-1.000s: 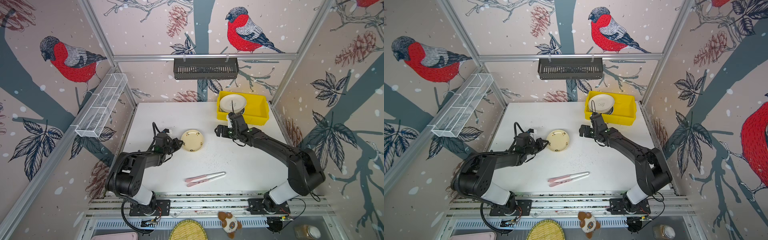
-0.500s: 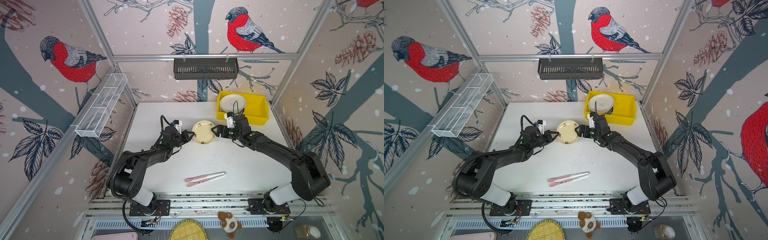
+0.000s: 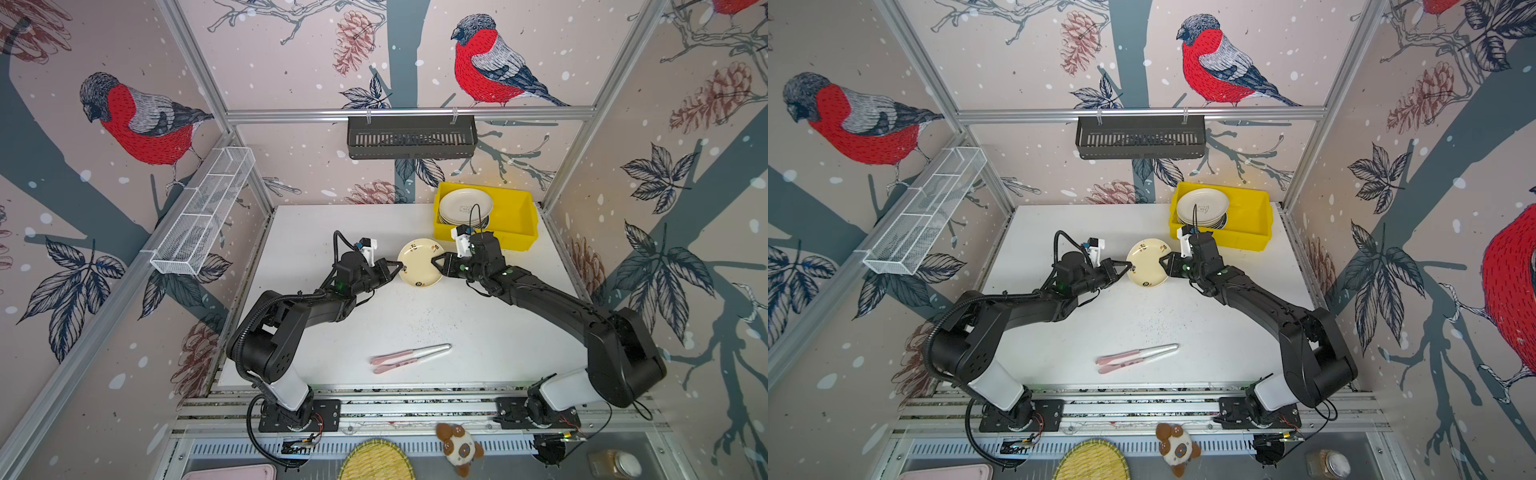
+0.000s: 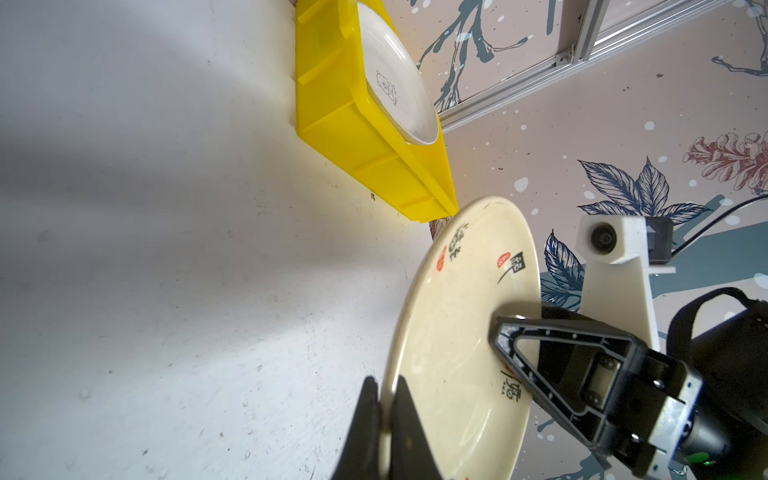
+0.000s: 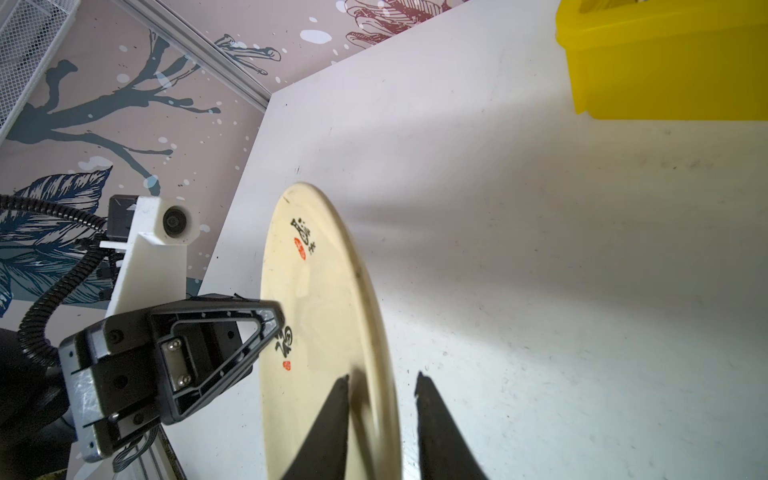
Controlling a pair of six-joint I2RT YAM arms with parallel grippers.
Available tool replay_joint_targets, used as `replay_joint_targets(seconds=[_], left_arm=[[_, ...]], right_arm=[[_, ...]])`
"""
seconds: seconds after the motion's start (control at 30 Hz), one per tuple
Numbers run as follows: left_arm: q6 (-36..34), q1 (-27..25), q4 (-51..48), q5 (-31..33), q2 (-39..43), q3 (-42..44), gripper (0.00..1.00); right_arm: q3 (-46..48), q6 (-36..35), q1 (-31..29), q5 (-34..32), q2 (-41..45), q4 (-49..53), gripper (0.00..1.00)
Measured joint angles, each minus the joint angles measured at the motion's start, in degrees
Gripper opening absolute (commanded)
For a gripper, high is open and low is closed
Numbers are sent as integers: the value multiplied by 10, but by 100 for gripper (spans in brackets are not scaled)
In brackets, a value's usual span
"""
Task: Place the plates into the plastic bin on the countertop
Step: 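Lift the calligraphy plate with the left gripper while the right gripper grasps its edge, then carry the plate into the yellow bin with the right gripper while the left withdraws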
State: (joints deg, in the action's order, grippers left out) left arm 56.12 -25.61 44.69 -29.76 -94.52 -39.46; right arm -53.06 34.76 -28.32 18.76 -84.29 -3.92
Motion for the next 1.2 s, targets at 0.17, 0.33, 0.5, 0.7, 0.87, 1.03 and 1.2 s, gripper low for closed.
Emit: replay_joint_targets(seconds=[0.17, 0.33, 0.5, 0.7, 0.87, 1.03, 1.2], left_arm=[[5, -1, 3, 0, 0, 1, 40], [8, -1, 28, 0, 17, 16, 70], [-5, 3, 26, -3, 42, 22, 97], [-15, 35, 24, -16, 87, 55, 97], [-35, 69, 4, -17, 126, 76, 97], [-73, 82, -50, -14, 166, 79, 97], [-126, 85, -134, 15, 210, 61, 97]], right_arm=[[1, 12, 6, 1, 5, -15, 1], [2, 11, 19, -10, 8, 9, 0], [0, 8, 38, -28, 25, 26, 0], [-24, -7, 80, -70, 44, 70, 0], [-24, -5, 134, -89, 56, 83, 0], [-33, 8, 178, -87, 54, 81, 0], [-73, 12, 200, -116, 30, 79, 0]])
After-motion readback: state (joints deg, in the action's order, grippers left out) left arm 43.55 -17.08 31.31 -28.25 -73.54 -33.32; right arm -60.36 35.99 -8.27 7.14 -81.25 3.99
